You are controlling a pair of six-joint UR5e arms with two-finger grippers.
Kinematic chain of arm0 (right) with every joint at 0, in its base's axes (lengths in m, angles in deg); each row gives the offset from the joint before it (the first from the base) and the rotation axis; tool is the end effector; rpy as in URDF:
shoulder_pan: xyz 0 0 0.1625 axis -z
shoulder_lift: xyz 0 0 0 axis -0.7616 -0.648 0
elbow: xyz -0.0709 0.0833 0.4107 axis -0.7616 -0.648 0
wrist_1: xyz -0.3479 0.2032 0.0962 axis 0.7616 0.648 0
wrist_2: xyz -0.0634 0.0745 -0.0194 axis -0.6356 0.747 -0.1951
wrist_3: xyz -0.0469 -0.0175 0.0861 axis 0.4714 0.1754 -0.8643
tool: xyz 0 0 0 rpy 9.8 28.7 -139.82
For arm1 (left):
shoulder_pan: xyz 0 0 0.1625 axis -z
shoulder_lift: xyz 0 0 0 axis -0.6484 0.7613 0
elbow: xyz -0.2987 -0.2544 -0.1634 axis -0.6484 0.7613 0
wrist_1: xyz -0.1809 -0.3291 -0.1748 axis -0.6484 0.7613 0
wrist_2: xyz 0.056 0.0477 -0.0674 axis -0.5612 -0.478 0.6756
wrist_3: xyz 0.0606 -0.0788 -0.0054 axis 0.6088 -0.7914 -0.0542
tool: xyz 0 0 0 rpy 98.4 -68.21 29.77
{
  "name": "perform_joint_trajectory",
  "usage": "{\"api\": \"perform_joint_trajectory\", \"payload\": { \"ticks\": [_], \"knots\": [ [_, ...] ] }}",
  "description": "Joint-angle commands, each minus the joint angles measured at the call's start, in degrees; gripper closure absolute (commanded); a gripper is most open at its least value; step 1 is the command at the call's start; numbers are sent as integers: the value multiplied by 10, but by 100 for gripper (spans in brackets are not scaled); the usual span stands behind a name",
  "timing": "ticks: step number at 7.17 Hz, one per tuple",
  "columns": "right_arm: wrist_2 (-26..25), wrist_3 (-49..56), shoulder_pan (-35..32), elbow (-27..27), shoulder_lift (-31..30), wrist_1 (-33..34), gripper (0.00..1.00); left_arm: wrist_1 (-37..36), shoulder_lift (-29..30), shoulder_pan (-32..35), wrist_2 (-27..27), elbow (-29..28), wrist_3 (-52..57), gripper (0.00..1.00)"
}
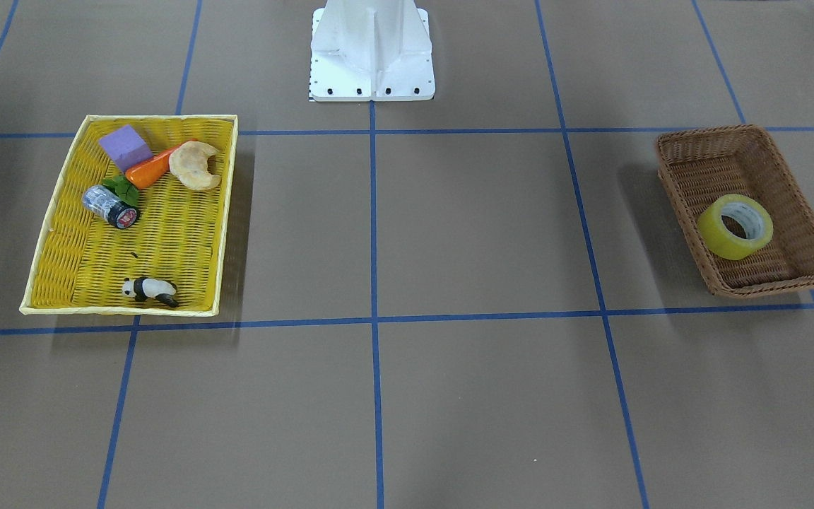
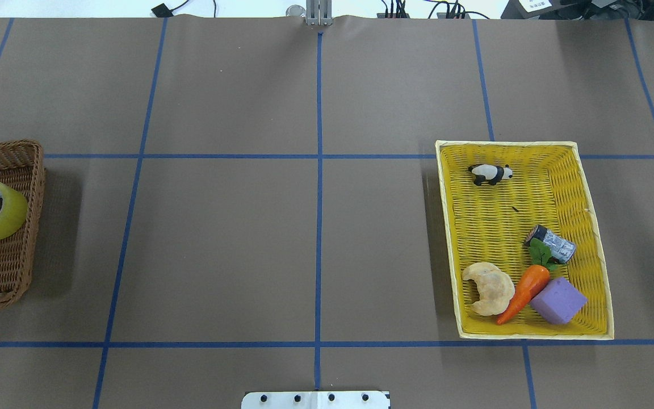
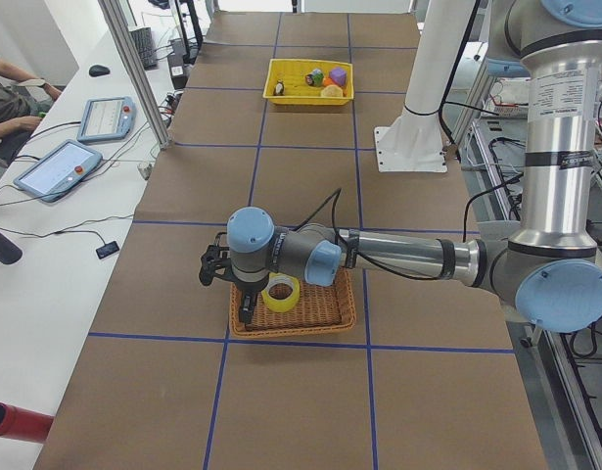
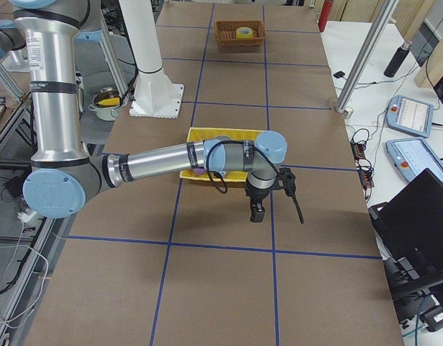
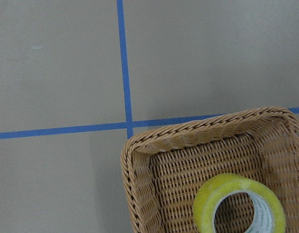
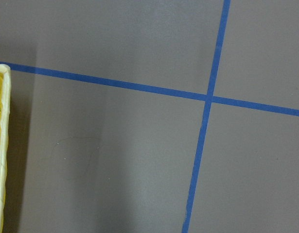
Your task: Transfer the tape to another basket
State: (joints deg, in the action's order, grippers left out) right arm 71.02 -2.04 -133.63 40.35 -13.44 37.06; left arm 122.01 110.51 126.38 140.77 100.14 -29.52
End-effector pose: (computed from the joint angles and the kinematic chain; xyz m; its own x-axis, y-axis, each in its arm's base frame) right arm 0.0138 -0.4987 0.5723 0.7204 -0.1502 0.6771 0.1486 0.9870 0.0609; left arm -0.0263 -0.4929 0.5986 0.6752 0.0927 -0.7318 0.0324 0.9874 0.1550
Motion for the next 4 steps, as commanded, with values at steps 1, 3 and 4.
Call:
{"api": "perform_joint_trajectory", "payload": {
  "ticks": [1, 3, 4],
  "knots": [
    [1, 0, 0, -3, 1, 0, 0, 0, 0, 0, -3, -1, 0, 2],
    [1, -1, 0, -3, 2, 1, 0, 0, 0, 0, -2, 2, -1, 2],
    [2, 0, 0, -3, 2, 0, 0, 1, 1, 0, -2, 2, -1, 2]
  ]
}}
